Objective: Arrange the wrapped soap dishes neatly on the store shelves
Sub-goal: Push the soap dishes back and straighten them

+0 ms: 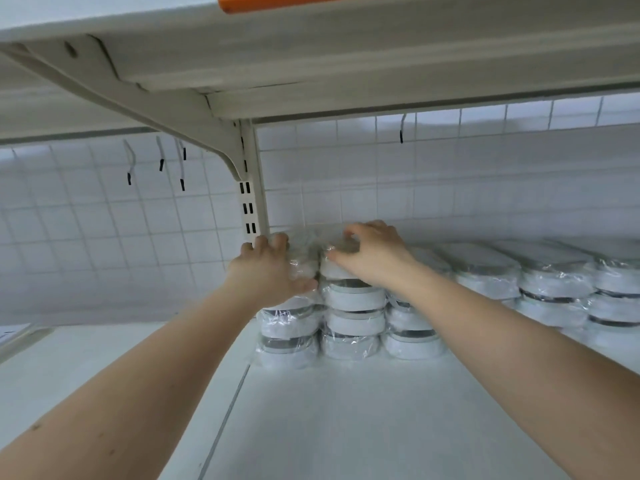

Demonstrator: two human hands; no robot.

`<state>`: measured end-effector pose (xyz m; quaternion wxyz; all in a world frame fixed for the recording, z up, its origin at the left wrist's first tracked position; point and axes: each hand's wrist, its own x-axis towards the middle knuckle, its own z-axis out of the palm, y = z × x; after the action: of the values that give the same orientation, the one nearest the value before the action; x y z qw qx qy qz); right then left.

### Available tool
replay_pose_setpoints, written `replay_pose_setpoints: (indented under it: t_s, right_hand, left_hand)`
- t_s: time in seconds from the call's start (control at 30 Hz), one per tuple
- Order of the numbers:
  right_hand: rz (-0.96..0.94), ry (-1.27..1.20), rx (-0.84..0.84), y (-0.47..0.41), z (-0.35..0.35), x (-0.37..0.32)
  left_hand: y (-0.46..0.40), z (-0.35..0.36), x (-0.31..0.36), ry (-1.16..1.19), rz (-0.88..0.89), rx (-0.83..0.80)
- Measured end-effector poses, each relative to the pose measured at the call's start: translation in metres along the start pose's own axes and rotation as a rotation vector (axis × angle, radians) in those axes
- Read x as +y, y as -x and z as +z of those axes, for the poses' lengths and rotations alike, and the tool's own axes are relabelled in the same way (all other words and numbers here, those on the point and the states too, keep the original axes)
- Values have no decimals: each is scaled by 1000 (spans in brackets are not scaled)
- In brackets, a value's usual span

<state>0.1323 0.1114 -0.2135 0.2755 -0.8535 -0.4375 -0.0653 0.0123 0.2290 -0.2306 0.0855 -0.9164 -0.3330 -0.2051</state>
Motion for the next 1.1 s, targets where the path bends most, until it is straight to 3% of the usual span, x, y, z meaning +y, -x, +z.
replay_pose_setpoints:
  t_s: [0.13,0.47,0.6,0.83,1.1]
  right_hand:
    - [-16,103,-31,-6,14,3]
    - [31,175,-68,-7,14,0]
    - [60,80,-138,-2,-4,-3]
    - [30,151,9,27,-32,-5]
    - [116,341,16,91,-83,48]
  left_hand:
    - [-4,1,-4,20,134,10]
    - [-6,2,-5,84,140,-25]
    - [-8,-15,-10,142,128,-169]
    - [3,-27,3,205,190,44]
    - [30,-59,84,232,336,-3]
